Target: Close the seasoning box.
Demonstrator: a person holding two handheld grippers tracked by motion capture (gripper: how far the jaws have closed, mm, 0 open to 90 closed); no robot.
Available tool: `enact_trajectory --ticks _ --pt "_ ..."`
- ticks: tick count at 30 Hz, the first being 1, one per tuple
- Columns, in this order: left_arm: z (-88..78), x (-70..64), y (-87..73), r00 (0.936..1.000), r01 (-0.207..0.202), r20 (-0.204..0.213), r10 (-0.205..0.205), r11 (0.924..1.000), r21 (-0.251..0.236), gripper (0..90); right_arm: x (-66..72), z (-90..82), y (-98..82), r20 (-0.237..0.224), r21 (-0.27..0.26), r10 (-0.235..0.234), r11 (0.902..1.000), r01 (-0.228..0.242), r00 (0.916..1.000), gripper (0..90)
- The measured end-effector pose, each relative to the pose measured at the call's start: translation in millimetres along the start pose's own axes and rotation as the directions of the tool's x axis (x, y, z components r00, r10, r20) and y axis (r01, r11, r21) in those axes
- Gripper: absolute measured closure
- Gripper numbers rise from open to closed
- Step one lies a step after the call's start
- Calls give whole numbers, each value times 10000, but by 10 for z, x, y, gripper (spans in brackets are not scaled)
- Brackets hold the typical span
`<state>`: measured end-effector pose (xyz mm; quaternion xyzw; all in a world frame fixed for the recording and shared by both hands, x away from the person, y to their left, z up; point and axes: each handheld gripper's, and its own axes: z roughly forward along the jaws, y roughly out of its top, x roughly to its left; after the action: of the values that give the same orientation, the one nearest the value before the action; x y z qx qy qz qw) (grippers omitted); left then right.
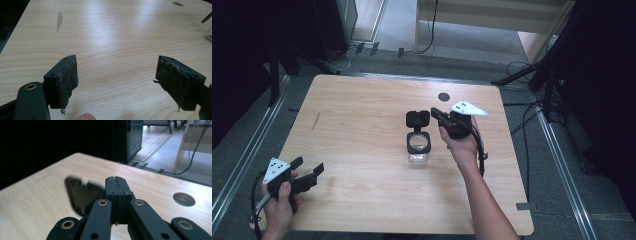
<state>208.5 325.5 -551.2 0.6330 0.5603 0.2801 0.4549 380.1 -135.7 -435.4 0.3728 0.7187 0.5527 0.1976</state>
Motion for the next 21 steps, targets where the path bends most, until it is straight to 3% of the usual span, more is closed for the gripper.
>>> enact_trajectory --ticks 5,10,14,21 --pt "-6 9 -3 10000 46 78 -45 10000 -65 181 62 215 172 62 153 -38 9999 37 10000 900" --pt "-15 20 -7 9998 114 184 -111 9999 -128 189 70 327 172 91 626 206 9978 -212 9997 900" --pt "-12 20 -5 9998 91 193 -89 9999 -97 200 93 264 135 -150 655 193 9977 -183 9997 900" --pt "-5 8 -2 9999 50 108 -50 10000 -58 201 220 81 109 -384 421 -527 9976 543 9979 900"
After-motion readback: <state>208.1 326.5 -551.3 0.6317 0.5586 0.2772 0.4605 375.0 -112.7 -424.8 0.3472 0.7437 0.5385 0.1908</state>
